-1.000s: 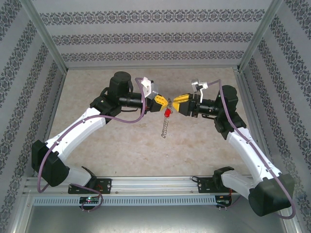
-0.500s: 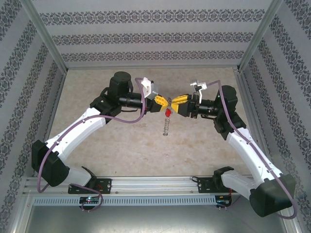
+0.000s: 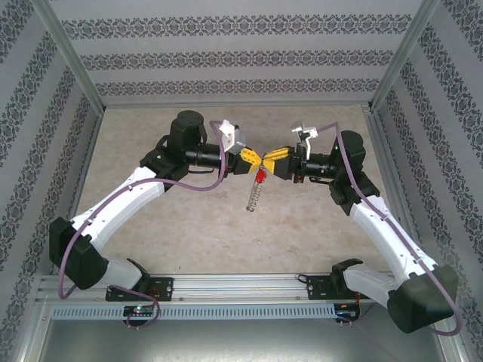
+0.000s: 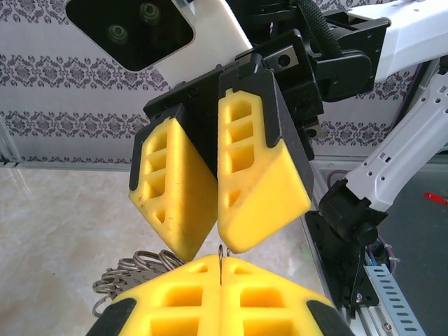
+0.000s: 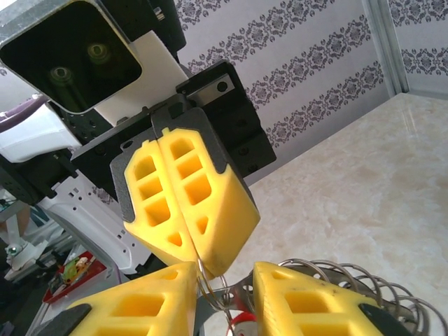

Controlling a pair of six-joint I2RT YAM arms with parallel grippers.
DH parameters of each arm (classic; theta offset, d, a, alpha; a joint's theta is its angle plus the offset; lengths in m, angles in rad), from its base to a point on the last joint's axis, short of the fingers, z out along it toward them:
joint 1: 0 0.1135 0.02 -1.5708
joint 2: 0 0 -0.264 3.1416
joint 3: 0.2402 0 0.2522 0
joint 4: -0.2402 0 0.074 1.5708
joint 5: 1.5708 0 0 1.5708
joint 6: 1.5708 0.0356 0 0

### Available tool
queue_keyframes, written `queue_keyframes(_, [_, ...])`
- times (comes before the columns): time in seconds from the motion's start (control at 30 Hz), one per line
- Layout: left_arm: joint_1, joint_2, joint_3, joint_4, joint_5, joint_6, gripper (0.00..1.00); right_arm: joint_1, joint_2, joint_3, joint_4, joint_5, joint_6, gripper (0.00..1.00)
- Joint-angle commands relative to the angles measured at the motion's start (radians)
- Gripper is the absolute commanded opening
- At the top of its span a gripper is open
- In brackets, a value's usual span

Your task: Put the keys on the keyring

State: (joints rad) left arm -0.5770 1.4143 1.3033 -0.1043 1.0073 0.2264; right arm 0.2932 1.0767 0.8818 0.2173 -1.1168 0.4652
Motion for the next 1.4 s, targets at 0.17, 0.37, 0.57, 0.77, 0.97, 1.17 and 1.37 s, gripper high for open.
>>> queue_keyframes(0.17, [-0.011, 0.007, 0.048, 0.031, 0.045, -0.019, 0.00, 0.022, 0.023, 0.032, 0.028, -0.022, -0.025, 0.22])
queue_keyframes(0.37, [-0.011, 0.006, 0.047, 0.028, 0.035, -0.017, 0.00, 0.015, 0.019, 0.032, 0.016, -0.010, -0.040, 0.00])
queue_keyframes(0.57, [-0.004, 0.001, 0.088, -0.105, -0.084, 0.055, 0.04, -0.009, 0.032, 0.075, -0.084, 0.001, -0.098, 0.00])
queue_keyframes(0.77, [0.060, 0.004, 0.176, -0.299, -0.124, 0.175, 0.16, -0.022, 0.099, 0.219, -0.358, 0.019, -0.307, 0.00])
queue_keyframes(0.97, [0.120, 0.070, 0.311, -0.513, -0.066, 0.266, 0.31, -0.014, 0.177, 0.390, -0.618, 0.077, -0.549, 0.00])
queue_keyframes(1.17, [0.130, 0.174, 0.455, -0.719, -0.028, 0.352, 0.38, 0.032, 0.283, 0.591, -0.880, 0.100, -0.750, 0.00])
queue_keyframes(1.37, [0.135, 0.193, 0.474, -0.732, -0.015, 0.363, 0.38, 0.075, 0.365, 0.721, -1.047, 0.137, -0.860, 0.00])
